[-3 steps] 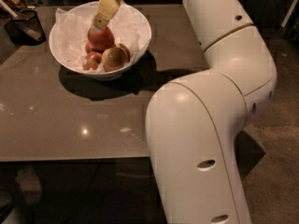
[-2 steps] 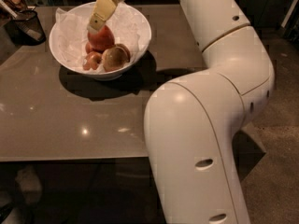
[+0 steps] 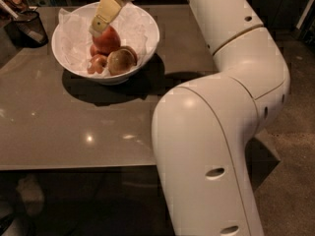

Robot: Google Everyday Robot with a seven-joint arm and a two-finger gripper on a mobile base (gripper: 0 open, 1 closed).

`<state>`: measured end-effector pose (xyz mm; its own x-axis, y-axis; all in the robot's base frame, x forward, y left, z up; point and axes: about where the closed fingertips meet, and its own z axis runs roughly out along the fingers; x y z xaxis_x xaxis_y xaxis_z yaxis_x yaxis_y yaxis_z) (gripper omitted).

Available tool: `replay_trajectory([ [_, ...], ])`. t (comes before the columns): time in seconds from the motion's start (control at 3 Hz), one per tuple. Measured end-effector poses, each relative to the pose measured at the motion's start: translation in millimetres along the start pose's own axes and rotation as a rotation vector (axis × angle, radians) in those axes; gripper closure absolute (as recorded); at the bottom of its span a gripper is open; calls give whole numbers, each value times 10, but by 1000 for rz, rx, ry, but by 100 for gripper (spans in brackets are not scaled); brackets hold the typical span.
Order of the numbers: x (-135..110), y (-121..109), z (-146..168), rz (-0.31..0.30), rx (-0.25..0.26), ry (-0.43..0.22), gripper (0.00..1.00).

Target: Pick apple from white bowl

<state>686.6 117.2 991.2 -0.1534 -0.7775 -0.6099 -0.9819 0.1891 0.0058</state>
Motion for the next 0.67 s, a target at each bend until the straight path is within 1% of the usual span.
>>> replay_trajectory([
  [0.67, 12, -23, 65, 9, -8, 3, 16],
])
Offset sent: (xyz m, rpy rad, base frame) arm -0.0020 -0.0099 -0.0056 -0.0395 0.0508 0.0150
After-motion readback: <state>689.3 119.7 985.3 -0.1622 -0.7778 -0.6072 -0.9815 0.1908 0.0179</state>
